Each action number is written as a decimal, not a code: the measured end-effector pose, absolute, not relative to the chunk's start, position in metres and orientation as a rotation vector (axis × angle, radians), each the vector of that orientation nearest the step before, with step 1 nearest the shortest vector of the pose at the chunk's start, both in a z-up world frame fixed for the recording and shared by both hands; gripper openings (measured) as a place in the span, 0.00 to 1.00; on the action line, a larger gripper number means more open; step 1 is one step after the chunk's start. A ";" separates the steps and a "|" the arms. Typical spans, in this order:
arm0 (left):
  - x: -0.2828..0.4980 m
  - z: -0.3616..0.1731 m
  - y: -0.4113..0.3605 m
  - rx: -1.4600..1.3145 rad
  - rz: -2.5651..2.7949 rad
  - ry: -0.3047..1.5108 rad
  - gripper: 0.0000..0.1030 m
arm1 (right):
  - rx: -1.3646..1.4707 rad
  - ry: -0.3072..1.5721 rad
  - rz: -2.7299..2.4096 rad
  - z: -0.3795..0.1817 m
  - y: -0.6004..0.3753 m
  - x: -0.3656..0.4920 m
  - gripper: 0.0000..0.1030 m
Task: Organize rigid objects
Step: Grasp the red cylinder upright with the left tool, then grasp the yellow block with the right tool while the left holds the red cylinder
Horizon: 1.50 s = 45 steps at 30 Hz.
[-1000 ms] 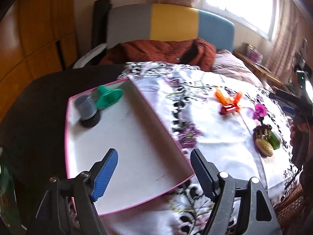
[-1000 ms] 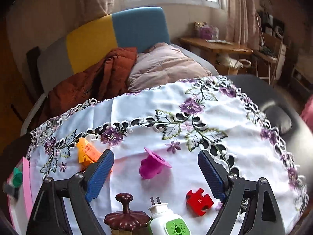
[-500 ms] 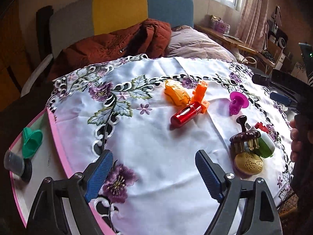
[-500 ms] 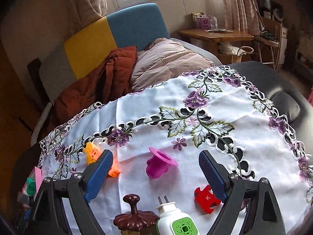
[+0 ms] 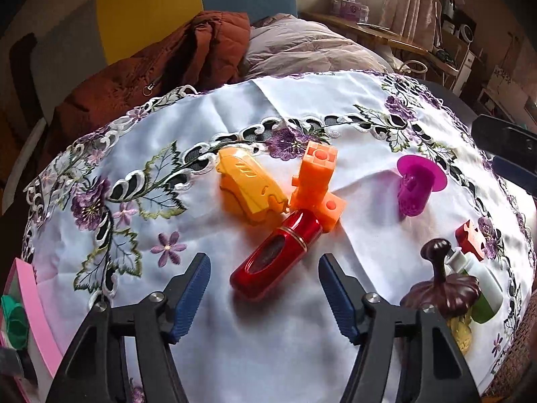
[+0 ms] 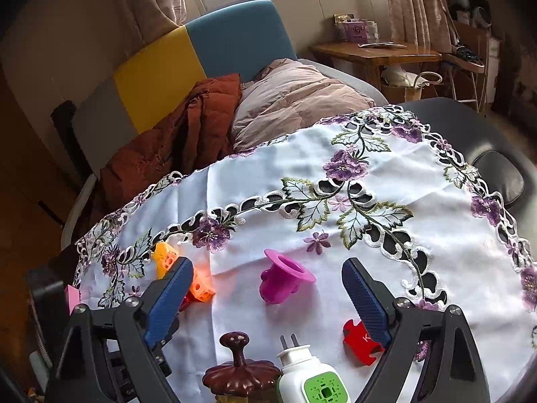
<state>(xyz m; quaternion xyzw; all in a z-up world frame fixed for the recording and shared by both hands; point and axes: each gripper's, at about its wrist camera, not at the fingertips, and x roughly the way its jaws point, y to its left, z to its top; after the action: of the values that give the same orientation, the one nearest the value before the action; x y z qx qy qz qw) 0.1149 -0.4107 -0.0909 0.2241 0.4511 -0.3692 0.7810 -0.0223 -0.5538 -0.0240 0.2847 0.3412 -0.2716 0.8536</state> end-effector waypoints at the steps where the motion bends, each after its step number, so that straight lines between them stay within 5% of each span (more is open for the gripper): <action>1: 0.117 -0.094 -0.416 0.496 -0.798 0.977 0.65 | 0.600 0.719 -0.571 -0.025 -0.554 -0.022 0.88; 4: 0.121 -0.106 -0.425 0.524 -0.787 0.985 0.59 | 0.603 0.721 -0.569 -0.025 -0.554 -0.021 0.88; 6: 0.120 -0.103 -0.419 0.482 -0.809 0.966 0.25 | 0.596 0.722 -0.575 -0.026 -0.554 -0.021 0.88; 22: 0.024 -0.100 -0.308 0.345 -0.748 0.902 0.25 | 0.514 0.771 -0.497 -0.031 -0.537 -0.007 0.88; 28: 0.019 -0.102 -0.303 0.332 -0.759 0.854 0.25 | 0.427 0.770 -0.364 -0.024 -0.507 0.008 0.81; 37: 0.020 -0.105 -0.295 0.290 -0.784 0.834 0.25 | 0.264 0.906 -0.184 -0.007 -0.466 0.119 0.76; 45: 0.024 -0.106 -0.291 0.241 -0.806 0.845 0.25 | 0.171 1.154 -0.226 -0.057 -0.468 0.204 0.76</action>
<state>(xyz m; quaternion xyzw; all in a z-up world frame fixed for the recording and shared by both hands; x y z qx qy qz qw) 0.0242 -0.2906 -0.1055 0.1135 0.3977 -0.3797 0.8275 0.2040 -0.4679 -0.0574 0.0806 0.5436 -0.1062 0.8287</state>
